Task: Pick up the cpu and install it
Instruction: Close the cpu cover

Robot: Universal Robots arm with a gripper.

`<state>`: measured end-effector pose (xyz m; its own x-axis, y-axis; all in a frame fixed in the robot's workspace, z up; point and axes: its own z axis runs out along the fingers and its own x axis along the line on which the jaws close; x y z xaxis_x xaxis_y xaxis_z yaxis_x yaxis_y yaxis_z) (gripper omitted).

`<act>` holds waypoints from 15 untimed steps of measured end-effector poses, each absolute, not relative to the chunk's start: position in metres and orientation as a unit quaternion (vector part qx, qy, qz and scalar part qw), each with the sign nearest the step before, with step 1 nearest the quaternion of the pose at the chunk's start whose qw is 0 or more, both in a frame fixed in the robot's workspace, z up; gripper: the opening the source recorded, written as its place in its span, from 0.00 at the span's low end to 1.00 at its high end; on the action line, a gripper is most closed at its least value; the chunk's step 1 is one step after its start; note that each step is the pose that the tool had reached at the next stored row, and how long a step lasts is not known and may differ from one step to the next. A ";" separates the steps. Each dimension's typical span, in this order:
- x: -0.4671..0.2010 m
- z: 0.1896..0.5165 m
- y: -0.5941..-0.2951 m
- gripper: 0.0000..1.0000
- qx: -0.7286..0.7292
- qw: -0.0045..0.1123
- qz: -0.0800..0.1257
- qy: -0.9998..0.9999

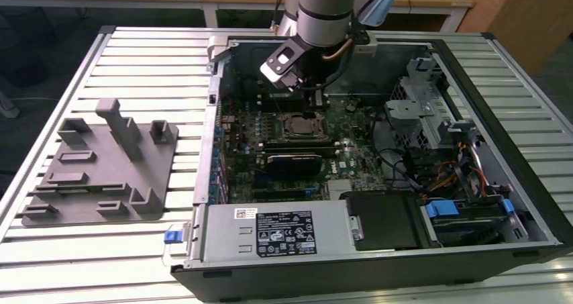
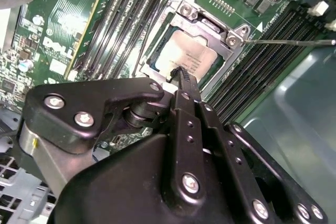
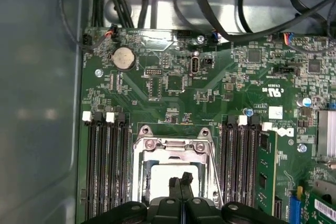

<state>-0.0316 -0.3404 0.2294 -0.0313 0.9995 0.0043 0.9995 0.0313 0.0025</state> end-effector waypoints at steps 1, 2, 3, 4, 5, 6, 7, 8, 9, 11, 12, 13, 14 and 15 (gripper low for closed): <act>-0.032 0.229 -0.340 0.11 -0.692 0.001 -0.002 -0.722; -0.032 0.229 -0.340 0.11 -0.688 0.001 -0.002 -0.726; -0.032 0.229 -0.340 0.11 -0.683 0.001 -0.002 -0.731; -0.032 0.229 -0.340 0.11 -0.678 0.001 -0.002 -0.735; -0.032 0.229 -0.340 0.11 -0.674 0.001 -0.002 -0.739; -0.032 0.229 -0.340 0.11 -0.670 0.001 -0.002 -0.742; -0.032 0.229 -0.340 0.11 -0.665 0.001 -0.002 -0.746; -0.032 0.229 -0.340 0.11 -0.662 0.001 -0.002 -0.750; -0.032 0.229 -0.340 0.11 -0.658 0.001 -0.002 -0.753; -0.032 0.229 -0.340 0.11 -0.652 0.001 -0.002 -0.759; -0.032 0.229 -0.340 0.11 -0.648 0.001 -0.002 -0.761; -0.032 0.229 -0.340 0.11 -0.645 0.001 -0.002 -0.764; -0.032 0.229 -0.340 0.11 -0.642 0.001 -0.002 -0.766; -0.032 0.229 -0.340 0.11 -0.639 0.001 -0.002 -0.769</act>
<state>-0.0316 -0.3404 0.2294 -0.1826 0.9832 0.0044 0.9832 0.1826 0.0025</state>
